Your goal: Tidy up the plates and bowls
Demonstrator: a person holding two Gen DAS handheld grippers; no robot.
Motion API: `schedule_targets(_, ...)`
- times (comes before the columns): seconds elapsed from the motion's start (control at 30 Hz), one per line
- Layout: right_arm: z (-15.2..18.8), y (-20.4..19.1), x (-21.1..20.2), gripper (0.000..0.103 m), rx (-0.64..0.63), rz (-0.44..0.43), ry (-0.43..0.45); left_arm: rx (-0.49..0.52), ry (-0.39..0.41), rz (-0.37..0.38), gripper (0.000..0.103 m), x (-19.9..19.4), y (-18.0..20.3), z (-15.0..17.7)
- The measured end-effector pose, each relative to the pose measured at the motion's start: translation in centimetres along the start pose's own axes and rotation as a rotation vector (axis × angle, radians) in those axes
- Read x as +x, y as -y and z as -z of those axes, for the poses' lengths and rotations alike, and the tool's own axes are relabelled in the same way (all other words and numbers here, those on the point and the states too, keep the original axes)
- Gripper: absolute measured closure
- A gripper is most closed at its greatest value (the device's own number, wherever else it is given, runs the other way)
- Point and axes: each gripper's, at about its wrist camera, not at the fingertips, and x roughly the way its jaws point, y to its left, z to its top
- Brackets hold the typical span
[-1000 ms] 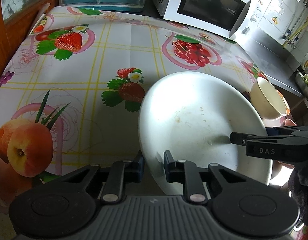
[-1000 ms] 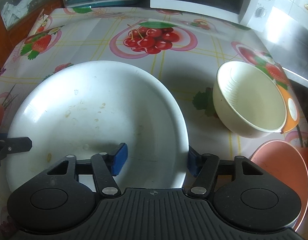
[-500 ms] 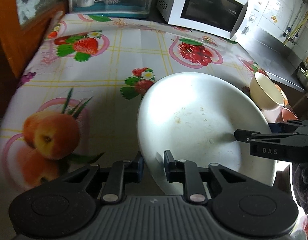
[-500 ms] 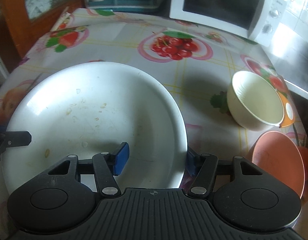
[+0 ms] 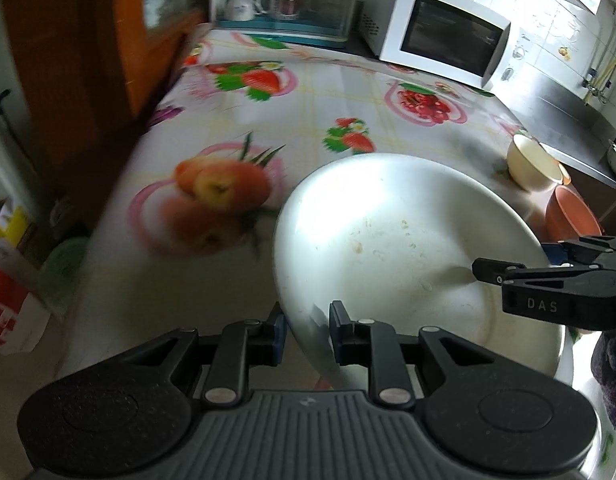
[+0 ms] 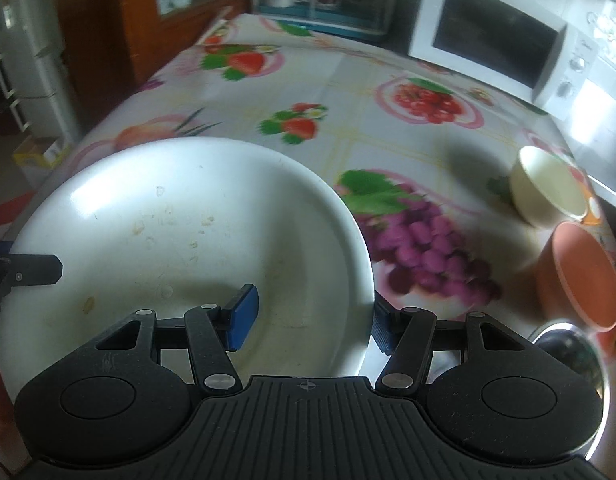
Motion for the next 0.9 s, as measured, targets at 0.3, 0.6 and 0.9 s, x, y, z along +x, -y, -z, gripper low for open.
schedule_targets(0.3,2.7,-4.8,-0.7,0.043,-0.050,-0.027,-0.003,-0.045,-0.008,-0.051,0.081,-2.7,-3.6,4.7)
schedule_targets(0.6,4.8,-8.1,-0.4,0.043,-0.128,0.003,0.010,-0.058,-0.025,-0.085,0.080,-2.8,-5.7,7.6)
schedule_targets(0.9,5.2,-9.3,-1.1,0.043,-0.194,0.008,0.025,-0.074,-0.039,-0.102,0.079,-2.3,-6.3,8.7)
